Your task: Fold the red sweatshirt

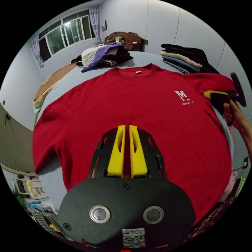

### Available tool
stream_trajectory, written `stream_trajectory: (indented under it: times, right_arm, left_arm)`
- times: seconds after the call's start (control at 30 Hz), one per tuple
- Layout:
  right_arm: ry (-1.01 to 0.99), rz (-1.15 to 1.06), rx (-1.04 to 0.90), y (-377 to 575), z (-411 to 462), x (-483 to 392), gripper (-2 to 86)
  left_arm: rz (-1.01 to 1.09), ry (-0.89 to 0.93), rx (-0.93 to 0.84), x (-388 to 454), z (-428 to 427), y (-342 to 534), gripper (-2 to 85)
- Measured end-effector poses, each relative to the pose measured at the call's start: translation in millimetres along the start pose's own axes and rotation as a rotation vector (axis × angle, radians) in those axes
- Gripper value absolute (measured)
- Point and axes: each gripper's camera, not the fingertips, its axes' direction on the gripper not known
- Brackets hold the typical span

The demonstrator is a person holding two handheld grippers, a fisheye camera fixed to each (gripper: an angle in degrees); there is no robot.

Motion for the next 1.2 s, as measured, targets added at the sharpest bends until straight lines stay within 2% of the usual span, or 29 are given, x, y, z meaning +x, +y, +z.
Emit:
stream_trajectory:
  times: [0.17, 0.2, 0.33, 0.47, 0.57, 0.63, 0.8, 0.97, 1.13, 1.2]
  right_arm:
    - [-0.011, 0.088, -0.071, 100, -2, -7, 10.8]
    - [-0.012, 0.096, -0.005, 112, -6, -6, 10.4]
    - [0.029, 0.137, 0.055, 120, -6, 6, 7.6]
    - [-0.191, 0.249, 0.04, 121, -23, 53, 6.5]
    - [-0.307, 0.382, 0.16, 138, -47, 107, 6.1]
    - [-0.382, 0.451, 0.171, 144, -50, 142, 6.0]
    - [-0.45, 0.448, 0.062, 127, -35, 182, 5.6]
    - [-0.525, 0.407, -0.031, 117, -22, 185, 3.6]
    - [-0.38, 0.335, -0.068, 109, -23, 184, 1.6]
    - [-0.477, 0.396, -0.04, 115, -18, 198, 2.0]
  left_arm:
    - [0.0, 0.003, -0.003, 10, -12, -1, 3.5]
    - [-0.013, 0.027, -0.004, 9, -16, -2, 3.6]
    - [-0.135, 0.078, -0.084, 2, -36, -4, 4.6]
    - [-0.206, 0.15, -0.024, 8, -91, 32, 6.9]
    - [-0.263, 0.236, -0.027, 20, -129, 83, 7.1]
    - [-0.26, 0.256, -0.064, 37, -145, 114, 7.0]
    - [-0.318, 0.215, -0.151, 69, -167, 169, 6.6]
    - [-0.289, 0.15, -0.139, 80, -183, 166, 4.7]
    - [-0.254, 0.109, -0.121, 90, -203, 162, 2.5]
    - [-0.26, 0.096, -0.117, 93, -213, 158, 2.4]
